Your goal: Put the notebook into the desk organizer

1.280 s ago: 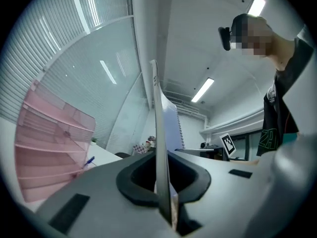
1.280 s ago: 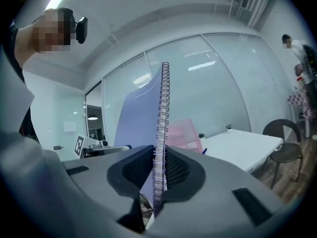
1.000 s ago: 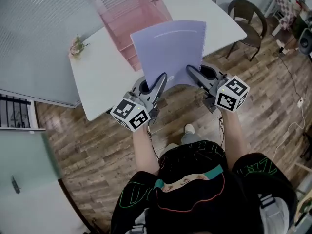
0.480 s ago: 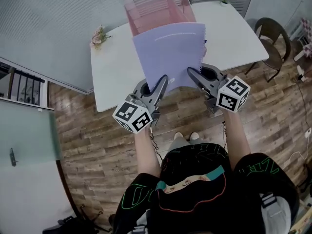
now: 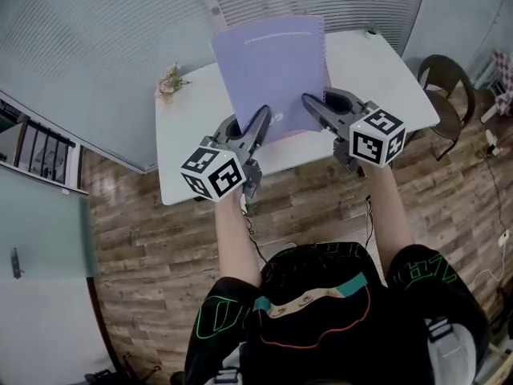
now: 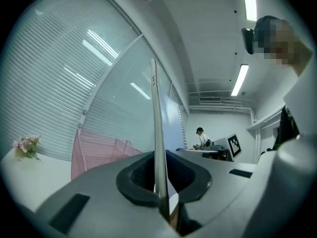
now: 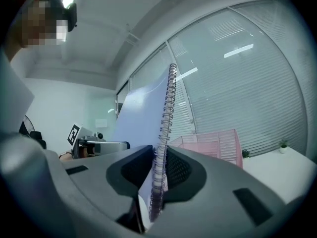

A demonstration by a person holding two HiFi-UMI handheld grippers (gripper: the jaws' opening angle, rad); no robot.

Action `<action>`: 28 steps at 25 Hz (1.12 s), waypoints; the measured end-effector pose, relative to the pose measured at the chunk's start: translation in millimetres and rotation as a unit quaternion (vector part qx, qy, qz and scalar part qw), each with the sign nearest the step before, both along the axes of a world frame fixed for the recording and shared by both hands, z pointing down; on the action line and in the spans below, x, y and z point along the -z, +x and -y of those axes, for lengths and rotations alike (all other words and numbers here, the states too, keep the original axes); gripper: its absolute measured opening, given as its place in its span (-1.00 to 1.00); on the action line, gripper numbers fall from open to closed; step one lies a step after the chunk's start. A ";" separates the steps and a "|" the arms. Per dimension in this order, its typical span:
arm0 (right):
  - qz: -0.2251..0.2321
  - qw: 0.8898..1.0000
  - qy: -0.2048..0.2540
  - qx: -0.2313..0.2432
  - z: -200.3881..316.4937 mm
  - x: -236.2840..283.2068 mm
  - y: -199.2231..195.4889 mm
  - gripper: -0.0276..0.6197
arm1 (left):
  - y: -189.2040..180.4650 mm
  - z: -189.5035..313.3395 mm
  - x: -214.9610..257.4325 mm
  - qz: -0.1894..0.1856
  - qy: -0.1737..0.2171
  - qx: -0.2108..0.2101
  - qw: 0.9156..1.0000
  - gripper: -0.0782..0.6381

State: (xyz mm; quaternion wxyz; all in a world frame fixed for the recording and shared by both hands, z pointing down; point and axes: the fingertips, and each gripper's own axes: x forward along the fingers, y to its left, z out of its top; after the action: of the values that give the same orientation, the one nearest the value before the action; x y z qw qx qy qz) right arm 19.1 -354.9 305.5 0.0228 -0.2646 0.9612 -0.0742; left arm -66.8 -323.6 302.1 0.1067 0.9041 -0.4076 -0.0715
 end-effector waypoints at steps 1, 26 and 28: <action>-0.011 1.000 -0.006 -0.003 5.9 -0.1 -1.0 -0.71 | -0.6 5.9 -0.9 -0.006 -0.011 0.001 1.000 -0.70; 0.014 0.968 -0.250 -0.002 79.4 -36.1 -31.4 -0.78 | -14.5 71.2 -43.3 -0.035 -0.167 -0.011 0.985 0.07; 0.030 0.963 -0.268 0.001 88.1 -36.6 -35.8 -0.81 | -13.6 74.6 -45.1 -0.024 -0.168 -0.018 0.985 0.24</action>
State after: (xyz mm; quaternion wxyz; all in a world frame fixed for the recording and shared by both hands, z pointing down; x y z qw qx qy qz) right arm -16.7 -443.0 342.2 -0.0205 -0.2580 0.9052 -0.3371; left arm -80.4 -398.2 347.2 0.2678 0.8788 -0.3945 -0.0214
